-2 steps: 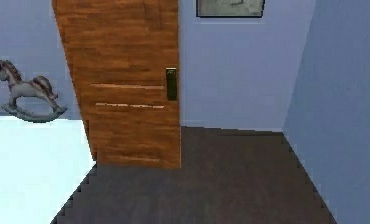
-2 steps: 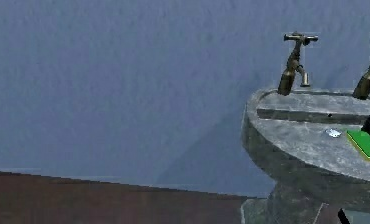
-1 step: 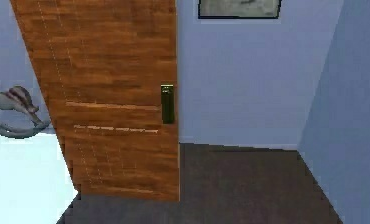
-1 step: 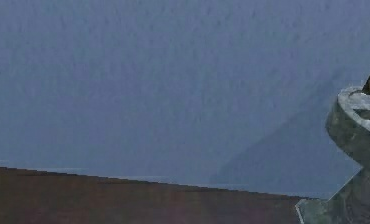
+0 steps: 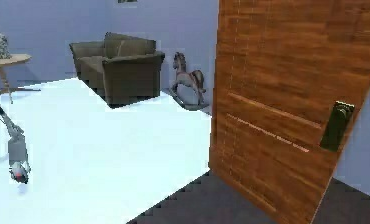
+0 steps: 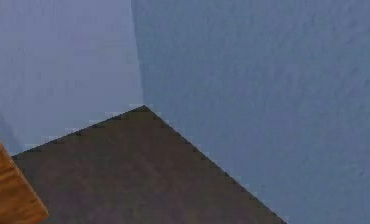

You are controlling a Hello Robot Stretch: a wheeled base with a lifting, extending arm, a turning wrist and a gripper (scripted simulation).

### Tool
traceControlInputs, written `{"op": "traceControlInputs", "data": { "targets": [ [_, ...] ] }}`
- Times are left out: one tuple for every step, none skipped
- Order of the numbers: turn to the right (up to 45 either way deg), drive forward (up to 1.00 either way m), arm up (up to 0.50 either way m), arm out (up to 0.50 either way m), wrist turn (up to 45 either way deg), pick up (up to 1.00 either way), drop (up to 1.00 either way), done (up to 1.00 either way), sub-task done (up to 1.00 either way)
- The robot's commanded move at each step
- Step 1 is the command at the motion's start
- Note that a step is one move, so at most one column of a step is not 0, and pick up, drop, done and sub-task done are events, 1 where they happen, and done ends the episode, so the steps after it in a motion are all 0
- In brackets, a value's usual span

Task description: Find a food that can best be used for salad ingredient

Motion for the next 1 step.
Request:
{"op": "traceControlInputs", "data": {
  "targets": [
    [-27.0, 0.0, 0.0, 0.0, 0.0, 0.0, 0.0, 0.0, 0.0]
  ]
}}
